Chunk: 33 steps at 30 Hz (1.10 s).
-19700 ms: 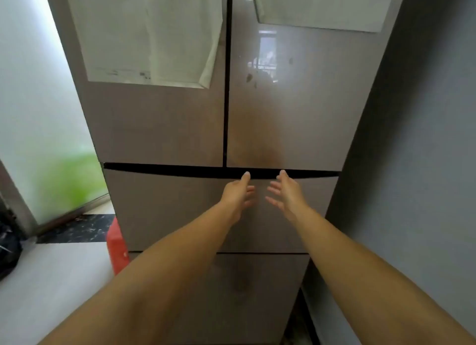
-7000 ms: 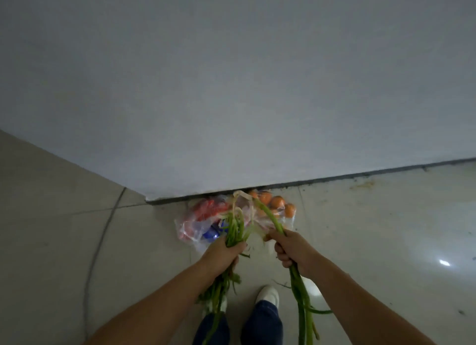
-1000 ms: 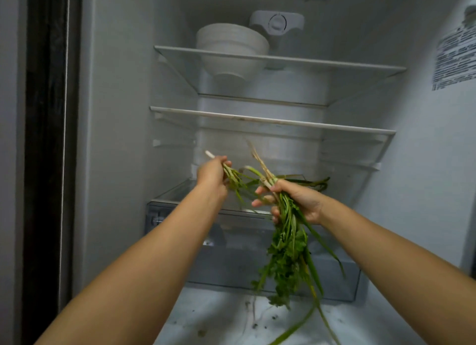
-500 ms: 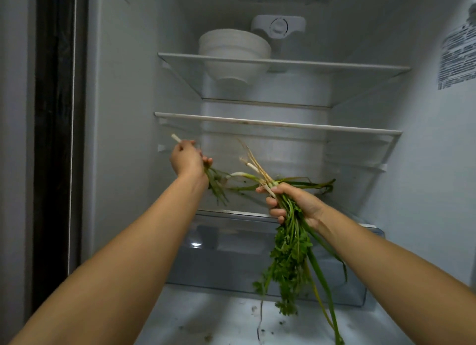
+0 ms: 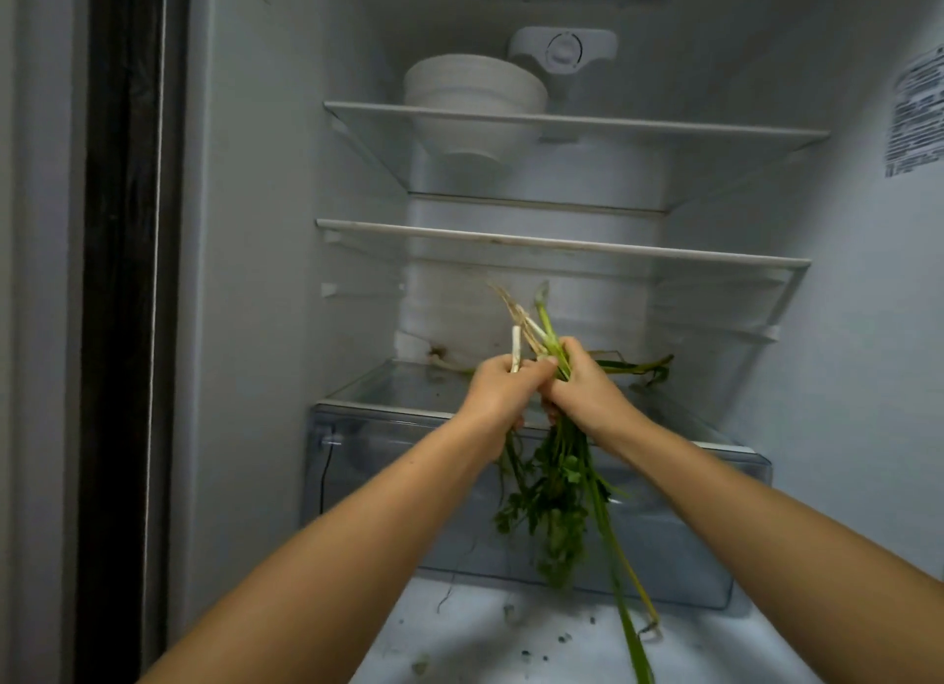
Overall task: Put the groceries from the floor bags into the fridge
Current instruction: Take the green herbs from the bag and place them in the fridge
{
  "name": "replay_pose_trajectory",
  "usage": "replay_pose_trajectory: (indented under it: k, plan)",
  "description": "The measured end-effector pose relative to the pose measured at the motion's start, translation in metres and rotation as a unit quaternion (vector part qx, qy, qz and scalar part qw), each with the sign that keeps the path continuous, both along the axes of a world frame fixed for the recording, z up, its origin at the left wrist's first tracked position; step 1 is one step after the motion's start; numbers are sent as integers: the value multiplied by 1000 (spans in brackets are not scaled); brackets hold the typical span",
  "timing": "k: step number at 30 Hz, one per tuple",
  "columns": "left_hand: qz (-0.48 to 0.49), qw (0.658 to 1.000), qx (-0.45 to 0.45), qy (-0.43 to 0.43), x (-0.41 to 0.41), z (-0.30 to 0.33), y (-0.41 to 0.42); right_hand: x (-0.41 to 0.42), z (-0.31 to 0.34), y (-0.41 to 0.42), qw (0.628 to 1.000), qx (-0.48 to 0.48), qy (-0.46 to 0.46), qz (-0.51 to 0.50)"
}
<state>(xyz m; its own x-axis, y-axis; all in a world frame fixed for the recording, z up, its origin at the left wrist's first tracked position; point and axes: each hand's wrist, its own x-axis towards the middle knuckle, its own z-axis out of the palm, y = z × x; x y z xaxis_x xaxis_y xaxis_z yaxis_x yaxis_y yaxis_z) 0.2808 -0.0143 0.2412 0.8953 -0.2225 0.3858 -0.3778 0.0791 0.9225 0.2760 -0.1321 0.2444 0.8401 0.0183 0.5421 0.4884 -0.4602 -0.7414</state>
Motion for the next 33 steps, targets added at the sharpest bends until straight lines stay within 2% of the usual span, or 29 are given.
replay_pose_trajectory:
  k: [7, 9, 13, 16, 21, 25, 30, 33]
  plan:
    - [10, 997, -39, 60, 6, -3, 3, -4, -7, -2, 996, -91, 3, 12]
    - [15, 995, -70, 73, 8, -5, 4, -2, -10, 0, 998, -55, 14, 31]
    - [-30, 980, -174, 93, 3, -2, 3, 2, -13, 11, 994, 92, 22, 50]
    - [-33, 972, -209, 102, 4, 0, 2, 4, -13, 15, 987, 151, 23, 47]
    - [5, 980, -188, 68, 12, 3, 5, 2, -10, 17, 967, 239, 32, 83]
    - [55, 993, -99, 12, 16, 3, 3, 1, -10, 16, 959, 268, 20, 88]
    - [-2, 998, -67, 8, 15, -4, 7, -1, -11, 13, 969, 226, 17, 100]
    - [39, 997, -70, 18, 20, -3, 7, 3, -12, 13, 979, 190, -5, 76]
